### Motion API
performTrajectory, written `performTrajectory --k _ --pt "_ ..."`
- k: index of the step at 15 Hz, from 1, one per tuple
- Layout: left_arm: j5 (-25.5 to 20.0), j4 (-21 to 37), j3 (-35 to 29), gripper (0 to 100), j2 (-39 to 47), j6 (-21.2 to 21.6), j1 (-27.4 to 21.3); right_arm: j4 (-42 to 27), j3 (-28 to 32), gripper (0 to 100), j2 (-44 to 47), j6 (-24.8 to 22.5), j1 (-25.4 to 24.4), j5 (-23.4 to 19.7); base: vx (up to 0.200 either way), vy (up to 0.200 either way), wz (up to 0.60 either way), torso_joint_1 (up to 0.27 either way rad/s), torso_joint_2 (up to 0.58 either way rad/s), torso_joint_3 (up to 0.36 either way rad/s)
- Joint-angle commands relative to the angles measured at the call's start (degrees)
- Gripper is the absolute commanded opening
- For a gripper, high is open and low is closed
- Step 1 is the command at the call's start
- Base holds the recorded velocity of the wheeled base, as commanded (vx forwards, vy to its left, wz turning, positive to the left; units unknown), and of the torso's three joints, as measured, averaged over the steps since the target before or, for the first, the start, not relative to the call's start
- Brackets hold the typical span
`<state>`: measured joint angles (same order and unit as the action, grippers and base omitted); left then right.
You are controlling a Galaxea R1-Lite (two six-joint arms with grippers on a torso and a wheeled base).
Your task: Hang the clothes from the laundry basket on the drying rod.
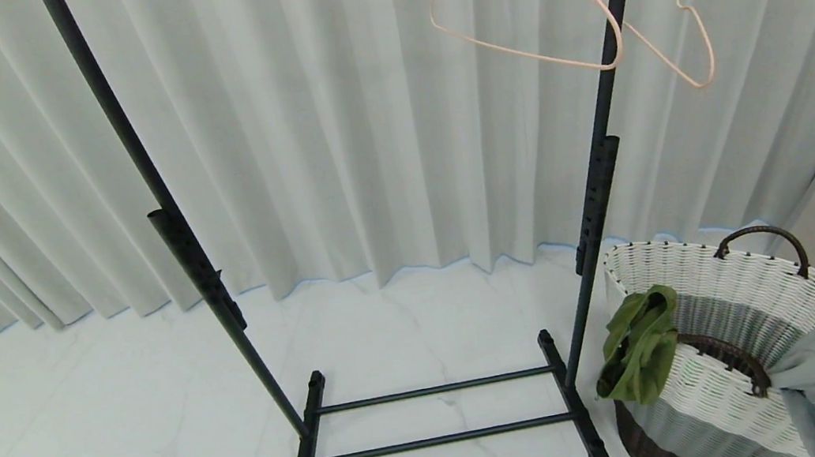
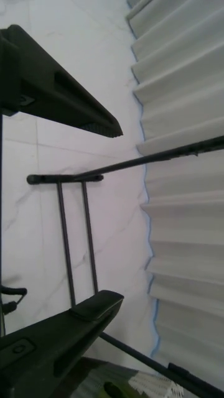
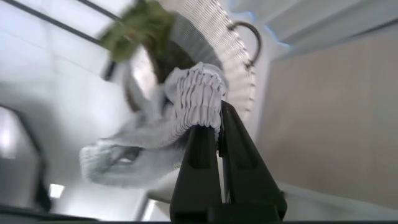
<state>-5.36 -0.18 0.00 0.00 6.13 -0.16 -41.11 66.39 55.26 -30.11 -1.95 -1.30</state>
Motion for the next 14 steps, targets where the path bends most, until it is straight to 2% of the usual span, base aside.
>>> performTrajectory --k 1,3,4,5,6,9,10,14 --pt "-0.70 -0.70 -1.14 100 0.35 -0.51 -0.11 -5.21 7.97 0 2.48 6.03 -7.45 -0.28 0.000 0.000 0.00 0.000 0.00 0.000" --pt "-4.57 -1.14 -12.13 100 8.35 -5.60 -2.39 -6.79 12.45 0 4.07 11.04 -13.96 -0.19 0.000 0.000 0.00 0.000 0.00 0.000" --pt "-5.01 -1.22 -17.84 100 13.62 -6.48 -3.53 -6.88 14.12 0 4.86 12.44 -16.33 -0.19 0.000 0.000 0.00 0.000 0.00 0.000" --pt "-5.18 -1.22 -20.65 100 17.14 -6.57 -4.32 -6.88 15.00 0 5.38 13.06 -17.65 -0.19 0.000 0.000 0.00 0.000 0.00 0.000" --pt "-5.80 -1.22 -27.69 100 27.51 -6.66 -8.02 -6.79 18.07 0 6.97 15.61 -20.73 -0.28 0.000 0.000 0.00 0.000 0.00 0.000" --pt "-5.80 -3.24 -32.78 100 42.01 -7.01 -19.62 -6.62 26.33 0 10.92 23.78 -27.76 -2.39 0.000 0.000 0.00 0.000 0.00 0.000" --pt "-5.80 -4.56 -33.40 100 45.88 -7.80 -21.55 -6.44 27.57 0 12.15 25.36 -28.81 -2.47 0.000 0.000 0.00 0.000 0.00 0.000" --pt "-5.53 -8.43 -34.45 100 62.31 -12.55 -28.49 -4.24 26.42 0 16.72 26.07 -30.22 -2.65 0.000 0.000 0.00 0.000 0.00 0.000"
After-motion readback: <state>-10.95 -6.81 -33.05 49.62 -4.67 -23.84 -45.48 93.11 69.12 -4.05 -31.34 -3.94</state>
